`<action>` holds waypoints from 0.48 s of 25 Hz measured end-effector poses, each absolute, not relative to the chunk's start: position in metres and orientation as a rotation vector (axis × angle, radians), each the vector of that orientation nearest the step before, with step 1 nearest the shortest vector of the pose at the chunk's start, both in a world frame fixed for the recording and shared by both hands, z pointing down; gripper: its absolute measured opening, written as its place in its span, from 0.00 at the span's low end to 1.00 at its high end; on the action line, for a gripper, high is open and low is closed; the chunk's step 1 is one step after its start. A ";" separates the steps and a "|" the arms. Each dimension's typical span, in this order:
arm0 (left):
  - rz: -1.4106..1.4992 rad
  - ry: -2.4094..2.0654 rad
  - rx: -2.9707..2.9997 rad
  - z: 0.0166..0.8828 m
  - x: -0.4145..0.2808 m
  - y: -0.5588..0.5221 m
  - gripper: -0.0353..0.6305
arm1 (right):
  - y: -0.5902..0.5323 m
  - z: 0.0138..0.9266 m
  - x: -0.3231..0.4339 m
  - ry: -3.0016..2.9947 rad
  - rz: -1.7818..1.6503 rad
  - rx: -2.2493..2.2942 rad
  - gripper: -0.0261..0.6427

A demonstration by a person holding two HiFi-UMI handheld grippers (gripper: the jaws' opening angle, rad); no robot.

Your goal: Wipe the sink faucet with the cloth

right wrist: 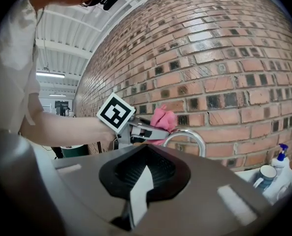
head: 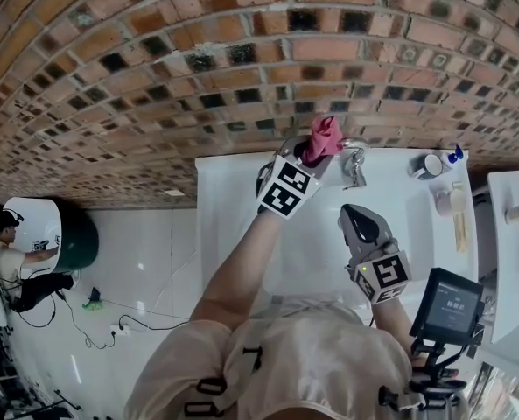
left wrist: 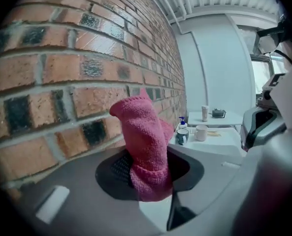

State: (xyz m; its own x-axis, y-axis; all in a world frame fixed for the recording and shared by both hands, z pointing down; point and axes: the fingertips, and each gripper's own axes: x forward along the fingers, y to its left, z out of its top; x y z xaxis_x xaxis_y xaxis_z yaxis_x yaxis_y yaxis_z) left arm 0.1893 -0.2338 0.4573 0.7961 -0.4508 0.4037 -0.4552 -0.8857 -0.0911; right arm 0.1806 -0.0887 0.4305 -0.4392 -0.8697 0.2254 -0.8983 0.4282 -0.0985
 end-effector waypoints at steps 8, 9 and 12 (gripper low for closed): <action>0.762 -0.744 2.842 0.516 0.160 -0.215 0.24 | -0.099 0.433 0.171 -2.549 0.311 1.530 0.02; 0.730 -0.756 2.860 0.510 0.162 -0.213 0.23 | -0.100 0.433 0.174 -2.543 0.306 1.537 0.02; 0.596 -0.766 2.932 0.470 0.178 -0.209 0.23 | -0.103 0.435 0.195 -2.514 0.262 1.593 0.02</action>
